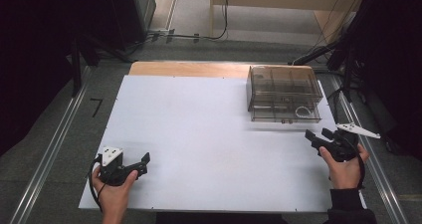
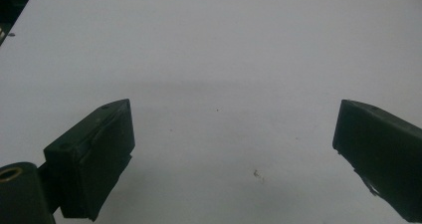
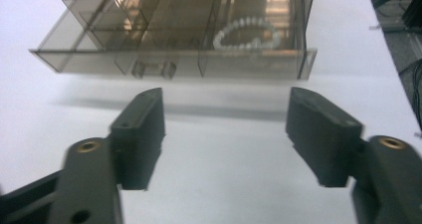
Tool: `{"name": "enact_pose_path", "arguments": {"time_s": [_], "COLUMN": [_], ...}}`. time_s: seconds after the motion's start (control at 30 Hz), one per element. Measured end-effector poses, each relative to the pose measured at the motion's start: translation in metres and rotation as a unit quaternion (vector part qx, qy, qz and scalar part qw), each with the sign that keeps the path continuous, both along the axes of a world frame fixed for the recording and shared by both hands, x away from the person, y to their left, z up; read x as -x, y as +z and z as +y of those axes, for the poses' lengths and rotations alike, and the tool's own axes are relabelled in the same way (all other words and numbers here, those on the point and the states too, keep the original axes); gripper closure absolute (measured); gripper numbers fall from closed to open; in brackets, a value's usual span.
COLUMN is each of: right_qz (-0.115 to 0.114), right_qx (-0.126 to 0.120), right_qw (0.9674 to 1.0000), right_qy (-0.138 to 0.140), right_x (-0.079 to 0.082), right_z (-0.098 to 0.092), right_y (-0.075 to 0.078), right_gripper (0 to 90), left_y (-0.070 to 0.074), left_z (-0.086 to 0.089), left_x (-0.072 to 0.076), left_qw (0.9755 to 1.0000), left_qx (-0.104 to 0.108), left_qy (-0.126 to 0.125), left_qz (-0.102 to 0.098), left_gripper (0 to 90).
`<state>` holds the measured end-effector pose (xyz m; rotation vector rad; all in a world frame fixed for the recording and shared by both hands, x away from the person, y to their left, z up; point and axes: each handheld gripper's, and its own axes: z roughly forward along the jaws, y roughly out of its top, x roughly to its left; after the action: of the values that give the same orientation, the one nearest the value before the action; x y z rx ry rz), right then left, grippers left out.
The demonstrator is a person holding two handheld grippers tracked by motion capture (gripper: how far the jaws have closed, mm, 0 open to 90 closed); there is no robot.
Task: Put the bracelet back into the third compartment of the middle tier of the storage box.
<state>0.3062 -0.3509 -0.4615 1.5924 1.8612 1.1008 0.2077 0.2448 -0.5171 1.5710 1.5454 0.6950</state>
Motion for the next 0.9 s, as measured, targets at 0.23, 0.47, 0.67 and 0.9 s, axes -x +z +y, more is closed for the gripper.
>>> {"name": "enact_pose_path", "arguments": {"time_s": [0.23,0.47,0.67,0.9], "right_qz": [0.009,0.014,0.016,0.018], "right_qx": [0.007,0.013,0.015,0.018], "right_qw": [0.9999,0.9998,0.9998,0.9997], "right_qy": [-0.002,-0.002,0.0,0.005], "right_x": [0.006,0.013,0.02,0.027], "right_z": [0.001,0.004,0.006,0.009], "right_y": [-0.007,-0.012,-0.013,-0.015], "right_gripper": [17.0,12.5,11.2,10.1], "left_y": [0.0,0.001,0.001,0.001], "left_z": [0.0,0.0,0.0,0.0], "left_x": [0.0,0.001,0.001,0.001], "left_qw": [1.0,1.0,1.0,1.0], "left_qx": [-0.001,0.0,0.0,0.0], "left_qy": [-0.001,-0.001,-0.001,-0.001], "left_qz": [0.0,-0.001,-0.001,-0.001], "left_gripper": [3.3,3.3,3.3,3.3]}}
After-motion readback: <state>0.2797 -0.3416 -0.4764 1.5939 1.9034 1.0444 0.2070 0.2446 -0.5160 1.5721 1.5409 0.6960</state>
